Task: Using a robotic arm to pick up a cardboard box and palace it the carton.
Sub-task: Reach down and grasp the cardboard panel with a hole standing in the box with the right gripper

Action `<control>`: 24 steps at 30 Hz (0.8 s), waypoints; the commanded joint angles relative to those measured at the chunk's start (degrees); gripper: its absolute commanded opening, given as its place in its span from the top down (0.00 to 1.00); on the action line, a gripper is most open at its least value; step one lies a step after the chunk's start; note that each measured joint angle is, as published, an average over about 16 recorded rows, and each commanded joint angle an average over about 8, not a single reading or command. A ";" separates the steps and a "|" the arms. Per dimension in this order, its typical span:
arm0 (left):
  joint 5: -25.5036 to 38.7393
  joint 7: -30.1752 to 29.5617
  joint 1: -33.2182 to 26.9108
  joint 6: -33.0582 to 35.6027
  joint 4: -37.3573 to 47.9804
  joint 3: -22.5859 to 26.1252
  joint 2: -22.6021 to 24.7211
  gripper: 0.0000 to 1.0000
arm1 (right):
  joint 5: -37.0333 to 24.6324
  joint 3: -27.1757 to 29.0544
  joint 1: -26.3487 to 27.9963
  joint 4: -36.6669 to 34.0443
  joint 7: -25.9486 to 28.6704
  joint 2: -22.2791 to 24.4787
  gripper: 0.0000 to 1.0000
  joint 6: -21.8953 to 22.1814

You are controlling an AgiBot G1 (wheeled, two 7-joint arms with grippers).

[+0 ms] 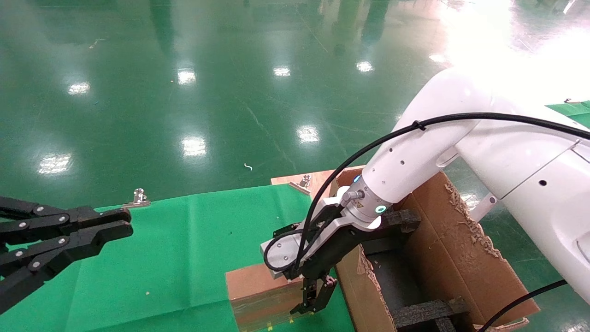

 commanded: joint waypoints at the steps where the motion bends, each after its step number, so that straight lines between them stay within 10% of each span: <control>1: 0.00 0.00 0.00 0.00 0.00 0.00 0.00 0.00 | 0.01 -0.14 -0.04 -0.17 -0.05 -0.12 0.98 0.11; 24: -0.01 0.00 0.00 0.00 0.00 0.00 0.00 0.00 | 0.13 0.42 -0.11 0.38 0.13 0.33 1.00 -0.17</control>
